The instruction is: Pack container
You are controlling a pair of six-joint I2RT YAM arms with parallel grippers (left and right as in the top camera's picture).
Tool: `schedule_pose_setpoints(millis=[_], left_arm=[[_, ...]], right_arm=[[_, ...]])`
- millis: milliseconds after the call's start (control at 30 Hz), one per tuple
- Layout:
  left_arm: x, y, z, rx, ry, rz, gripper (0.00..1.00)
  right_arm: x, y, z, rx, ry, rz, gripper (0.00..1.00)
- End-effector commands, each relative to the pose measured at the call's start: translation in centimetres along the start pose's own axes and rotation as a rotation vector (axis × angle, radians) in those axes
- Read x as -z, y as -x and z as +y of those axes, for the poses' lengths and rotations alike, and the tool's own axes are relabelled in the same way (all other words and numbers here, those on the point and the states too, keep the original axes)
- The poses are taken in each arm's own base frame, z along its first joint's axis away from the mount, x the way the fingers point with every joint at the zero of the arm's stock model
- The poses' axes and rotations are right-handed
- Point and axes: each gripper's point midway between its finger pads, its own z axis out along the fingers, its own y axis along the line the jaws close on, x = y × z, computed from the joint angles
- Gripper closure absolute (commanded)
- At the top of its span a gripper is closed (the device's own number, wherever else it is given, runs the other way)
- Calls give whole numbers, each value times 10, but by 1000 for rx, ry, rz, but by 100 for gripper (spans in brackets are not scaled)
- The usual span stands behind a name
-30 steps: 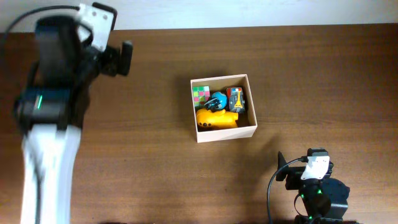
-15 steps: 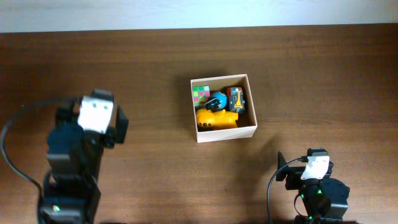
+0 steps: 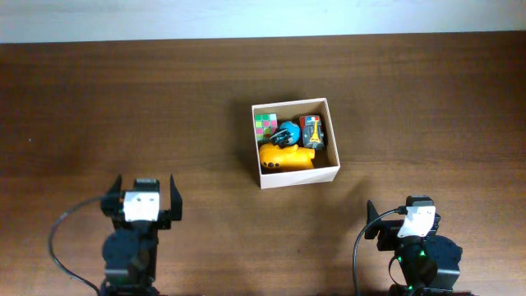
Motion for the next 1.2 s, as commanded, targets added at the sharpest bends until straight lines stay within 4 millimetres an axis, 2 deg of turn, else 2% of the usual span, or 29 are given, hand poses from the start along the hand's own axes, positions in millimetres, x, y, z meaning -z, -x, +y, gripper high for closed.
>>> schedule_pose_setpoints(millis=[0,100,333,1167], left_arm=[[-1,-27,-6,92,-7,13,1],[-1,-42,-8,117,-9,26,1],[-1,-52,-9,114,-2,40,1],[0,-50,-8,115,-1,32,1]], right_arm=[[0,-1,0,-5,2,-5,1],[0,-1,0,-5,2,-5,1],[0,-1,0,-5,2,-5,1],[0,-1,0,-5,2,-5,1]])
